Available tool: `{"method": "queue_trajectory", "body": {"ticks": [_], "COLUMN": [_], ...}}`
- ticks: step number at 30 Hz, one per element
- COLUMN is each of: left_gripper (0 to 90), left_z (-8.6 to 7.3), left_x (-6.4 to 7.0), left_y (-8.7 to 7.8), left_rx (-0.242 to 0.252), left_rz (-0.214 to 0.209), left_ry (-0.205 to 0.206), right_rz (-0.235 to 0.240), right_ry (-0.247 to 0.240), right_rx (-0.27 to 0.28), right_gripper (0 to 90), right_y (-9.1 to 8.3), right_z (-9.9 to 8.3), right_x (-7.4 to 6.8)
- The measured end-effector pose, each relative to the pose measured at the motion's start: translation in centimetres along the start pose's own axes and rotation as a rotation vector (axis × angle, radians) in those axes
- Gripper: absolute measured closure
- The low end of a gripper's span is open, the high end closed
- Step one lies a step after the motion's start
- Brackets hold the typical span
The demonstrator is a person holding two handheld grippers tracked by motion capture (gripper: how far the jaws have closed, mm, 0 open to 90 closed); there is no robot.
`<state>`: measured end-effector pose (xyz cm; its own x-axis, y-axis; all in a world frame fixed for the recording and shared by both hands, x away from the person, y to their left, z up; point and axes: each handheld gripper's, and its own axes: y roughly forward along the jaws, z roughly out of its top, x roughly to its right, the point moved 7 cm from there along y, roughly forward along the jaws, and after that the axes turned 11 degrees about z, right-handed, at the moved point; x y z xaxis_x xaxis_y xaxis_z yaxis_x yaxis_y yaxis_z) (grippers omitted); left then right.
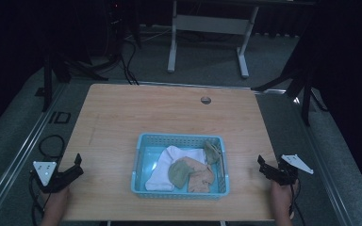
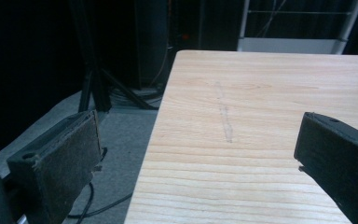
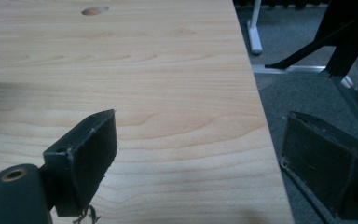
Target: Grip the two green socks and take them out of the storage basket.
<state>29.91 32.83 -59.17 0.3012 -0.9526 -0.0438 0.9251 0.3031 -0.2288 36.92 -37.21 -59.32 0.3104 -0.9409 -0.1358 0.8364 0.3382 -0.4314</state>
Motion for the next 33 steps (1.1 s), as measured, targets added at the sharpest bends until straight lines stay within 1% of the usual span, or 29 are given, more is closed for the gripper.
{"method": "queue_trajectory", "body": {"ticks": [3,4,6,8,9,13,16,17,19,20,21,22,23,24,25,27,28,29,31,32,33], "left_gripper": [0.7,0.7,0.7,0.7,0.7,0.7,0.7,0.7,0.7,0.7,0.7,0.7,0.7,0.7,0.7,0.7,0.7,0.7,0.7,0.7,0.7], "left_z": [0.0,0.0,0.0,0.0,-0.1,-0.1,-0.1,-0.1,-0.1,-0.1,-0.1,-0.1,-0.1,-0.1,-0.1,-0.1,-0.1,-0.1,-0.1,-0.1,-0.1], "left_x": [0.0,0.0,0.0,0.0,0.0,0.1,0.0,0.1,0.1,0.1,0.0,0.0,0.0,0.0,0.0,0.0,0.0,0.1,0.1,0.1,0.1], "left_y": [0.0,0.0,0.0,0.0,0.0,0.0,0.0,0.0,0.0,0.0,0.0,0.0,0.0,0.0,0.0,0.0,0.0,0.0,0.0,0.0,0.0], "left_rx": [0.0,0.0,-0.004,-0.003,-0.003,-0.008,-0.013,-0.012,-0.012,-0.013,-0.014,-0.014,-0.017,-0.018,-0.019,-0.022,-0.022,-0.024,-0.021,-0.021,-0.022], "left_rz": [-0.007,-0.007,-0.007,-0.011,-0.013,-0.023,-0.032,-0.034,-0.039,-0.043,-0.047,-0.047,-0.051,-0.053,-0.055,-0.058,-0.058,-0.063,-0.066,-0.067,-0.069], "left_ry": [-0.002,-0.002,-0.01,-0.004,-0.001,-0.001,-0.007,-0.009,-0.011,-0.013,-0.014,-0.014,-0.017,-0.018,-0.018,-0.017,-0.017,-0.019,-0.019,-0.018,-0.017], "right_rz": [0.019,0.019,0.049,0.061,0.079,0.145,0.165,0.172,0.178,0.167,0.165,0.165,0.171,0.197,0.211,0.225,0.225,0.235,0.243,0.253,0.276], "right_ry": [0.016,0.016,0.017,0.018,0.023,0.04,0.052,0.047,0.035,0.015,-0.01,-0.01,-0.035,-0.076,-0.105,-0.171,-0.171,-0.197,-0.265,-0.269,-0.279], "right_rx": [-0.038,-0.038,-0.077,-0.104,-0.109,-0.157,-0.215,-0.245,-0.272,-0.281,-0.293,-0.293,-0.314,-0.367,-0.405,-0.483,-0.483,-0.504,-0.58,-0.593,-0.632], "right_gripper": [10.4,10.4,10.4,10.4,10.4,10.4,10.4,10.4,10.4,10.4,10.4,10.4,10.4,10.4,10.4,10.3,10.3,10.5,10.5,10.5,10.5], "right_y": [0.3,0.3,0.6,0.5,0.4,0.1,-0.1,-0.2,-0.4,-0.6,-0.8,-0.8,-0.9,-1.1,-1.2,-1.5,-1.5,-1.6,-2.0,-2.1,-2.2], "right_z": [-0.2,-0.2,-0.4,-0.7,-0.8,-0.9,-1.5,-1.7,-2.1,-2.2,-2.2,-2.2,-2.2,-2.5,-2.6,-3.0,-3.0,-3.1,-3.0,-2.9,-2.9], "right_x": [0.0,0.0,-0.2,-0.3,-0.5,-0.9,-0.7,-0.7,-0.6,-0.6,-0.7,-0.7,-0.8,-1.1,-1.2,-1.7,-1.7,-2.0,-2.6,-2.7,-3.0]}}
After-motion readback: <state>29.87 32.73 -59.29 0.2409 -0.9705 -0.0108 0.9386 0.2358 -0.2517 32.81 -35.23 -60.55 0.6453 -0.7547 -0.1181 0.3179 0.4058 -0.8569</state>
